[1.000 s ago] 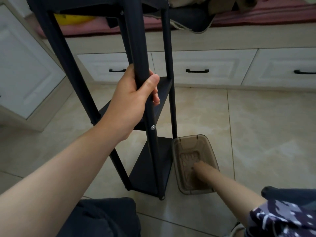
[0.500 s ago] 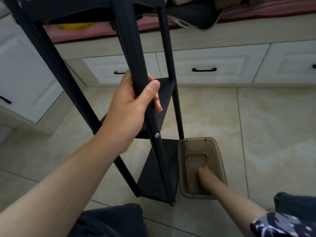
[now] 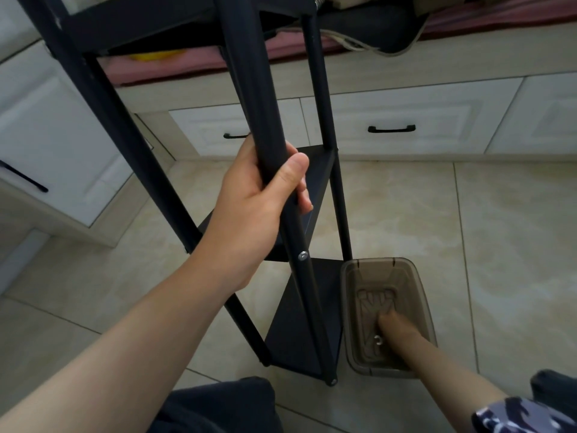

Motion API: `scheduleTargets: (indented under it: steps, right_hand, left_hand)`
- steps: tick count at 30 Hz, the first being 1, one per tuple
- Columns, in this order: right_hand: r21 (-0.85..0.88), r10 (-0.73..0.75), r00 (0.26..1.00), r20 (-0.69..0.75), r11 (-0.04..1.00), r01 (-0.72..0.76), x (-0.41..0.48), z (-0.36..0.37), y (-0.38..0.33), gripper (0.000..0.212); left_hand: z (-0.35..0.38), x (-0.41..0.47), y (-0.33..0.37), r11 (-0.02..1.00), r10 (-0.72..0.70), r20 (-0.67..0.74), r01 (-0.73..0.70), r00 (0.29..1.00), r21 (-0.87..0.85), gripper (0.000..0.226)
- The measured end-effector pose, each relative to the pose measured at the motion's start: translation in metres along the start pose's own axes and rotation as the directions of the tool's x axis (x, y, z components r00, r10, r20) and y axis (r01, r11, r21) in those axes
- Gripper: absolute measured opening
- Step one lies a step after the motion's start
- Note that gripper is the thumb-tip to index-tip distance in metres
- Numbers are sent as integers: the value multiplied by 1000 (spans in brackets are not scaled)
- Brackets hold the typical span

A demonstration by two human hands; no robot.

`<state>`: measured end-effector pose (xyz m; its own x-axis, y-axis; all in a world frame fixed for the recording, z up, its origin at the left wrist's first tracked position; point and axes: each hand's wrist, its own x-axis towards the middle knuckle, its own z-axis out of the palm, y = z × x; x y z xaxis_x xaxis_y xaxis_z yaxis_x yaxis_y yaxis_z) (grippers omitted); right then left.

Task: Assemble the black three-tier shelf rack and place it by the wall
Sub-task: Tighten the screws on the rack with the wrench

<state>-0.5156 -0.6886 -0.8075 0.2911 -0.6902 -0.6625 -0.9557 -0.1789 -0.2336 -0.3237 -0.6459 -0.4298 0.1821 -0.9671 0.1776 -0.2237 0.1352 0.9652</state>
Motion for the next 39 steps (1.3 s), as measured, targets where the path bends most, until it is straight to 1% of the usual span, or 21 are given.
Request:
scheduleTargets:
  steps: [1,2,3,4,6,9,12,14,16,20,25,28,31,34,36,38,39]
  right_hand:
    - [89,39,999,-5,995,-38,-9,-9,-5,40]
    - [96,7,1000,-7,995,-7,-6,-8,-4,38]
    - [67,0,1000,23,998,-2,-6,-8,-1,35]
    - [-8,-37,999,33,999,37,-5,-7,0,34]
    - [-48,-56,998,42,997,59,-6,-10,-3,34]
    - [-163,-84,994,72,982,95,-8,-11,-7,34]
    - [-268,-102,992,73,956,118,-3,-6,-6,35]
    - [-304,-104,992,66,945,119,-2,-6,-5,36]
    - [-312,-125,990,64,940,138,-1,-5,-4,36]
    - [-290,-119,988,97,946,143,-2,-6,-4,36]
    - [-178,-117,988,105,975,135,-6,-11,-8,32]
    - [-110,-126,986,107,984,138,-5,-21,-10,30]
    - [-87,-132,979,156,985,147,-10,-51,-17,24]
    - [-110,-107,973,206,985,131,-22,-91,-26,16]
    - [-102,-103,975,195,987,125,-36,-119,-32,16]
    - [-146,-89,981,174,983,115,-54,-147,-40,24]
    - [-177,-97,983,155,976,124,-65,-162,-45,23]
  left_hand:
    - [0,0,0,1000,-1,0,1,1000,-4,5]
    - [1,0,0,1000,-2,1,2,1000,-6,5]
    - [1,0,0,1000,-3,5,3,1000,-7,5]
    - [1,-1,0,1000,-5,8,5,1000,-5,6]
    - [0,-1,1,1000,-8,10,8,1000,1,7]
    - [-2,-1,2,1000,-8,8,8,1000,0,7]
    - [-3,0,2,1000,-8,0,8,1000,3,7]
    - [-4,0,2,1000,-6,-3,6,1000,15,8]
    - [-5,0,2,1000,-2,-3,2,1000,17,7]
    - [-6,-1,1,1000,-3,-6,3,1000,13,6]
    - [-8,-2,1,1000,-2,3,2,1000,0,7]
    - [-11,-5,0,1000,-12,12,12,1000,-18,3]
    - [-13,-8,0,999,-32,8,33,999,-29,5]
    - [-14,-10,3,999,-52,-10,52,999,-17,10]
    - [-15,-11,4,998,-64,-19,64,998,-11,10]
    - [-16,-13,3,997,-75,-26,75,997,10,12]
    - [-17,-13,4,996,-80,-31,81,996,24,12]
